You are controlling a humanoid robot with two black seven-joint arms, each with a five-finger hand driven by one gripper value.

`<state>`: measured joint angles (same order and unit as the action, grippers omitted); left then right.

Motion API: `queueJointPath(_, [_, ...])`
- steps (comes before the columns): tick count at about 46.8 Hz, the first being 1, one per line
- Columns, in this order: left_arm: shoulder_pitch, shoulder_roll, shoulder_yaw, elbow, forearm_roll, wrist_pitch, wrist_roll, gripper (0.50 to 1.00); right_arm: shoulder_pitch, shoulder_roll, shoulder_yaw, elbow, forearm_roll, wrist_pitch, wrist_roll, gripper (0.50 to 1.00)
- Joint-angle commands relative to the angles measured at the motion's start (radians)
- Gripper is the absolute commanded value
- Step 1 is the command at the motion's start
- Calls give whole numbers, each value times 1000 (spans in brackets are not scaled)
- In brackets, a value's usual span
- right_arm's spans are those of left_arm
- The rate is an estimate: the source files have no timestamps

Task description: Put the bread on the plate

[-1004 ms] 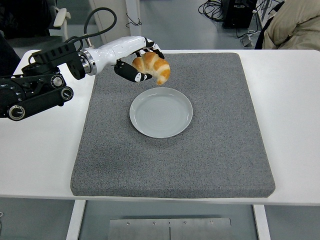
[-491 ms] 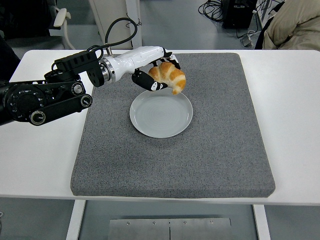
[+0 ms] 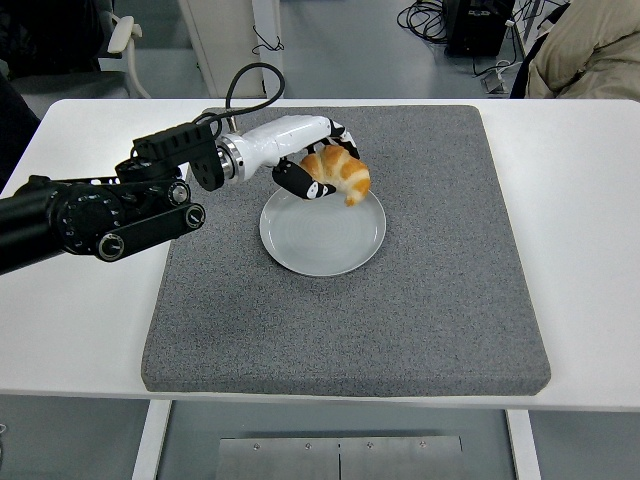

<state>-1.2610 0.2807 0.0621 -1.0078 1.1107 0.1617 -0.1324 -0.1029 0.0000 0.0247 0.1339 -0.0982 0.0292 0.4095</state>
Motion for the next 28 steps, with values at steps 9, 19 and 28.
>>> queueJointPath(9, [22,-32,42,28,0,30,-3,500,0,0,0,0,0,0,0,1000])
queueJointPath(19, [45,-32,44,29,0,38,-3,500,2,0,0,0,0,0,0,1000])
queueJointPath(28, [58,-32,44,41,0,38,-3,500,0,0,0,1,0,0,0,1000])
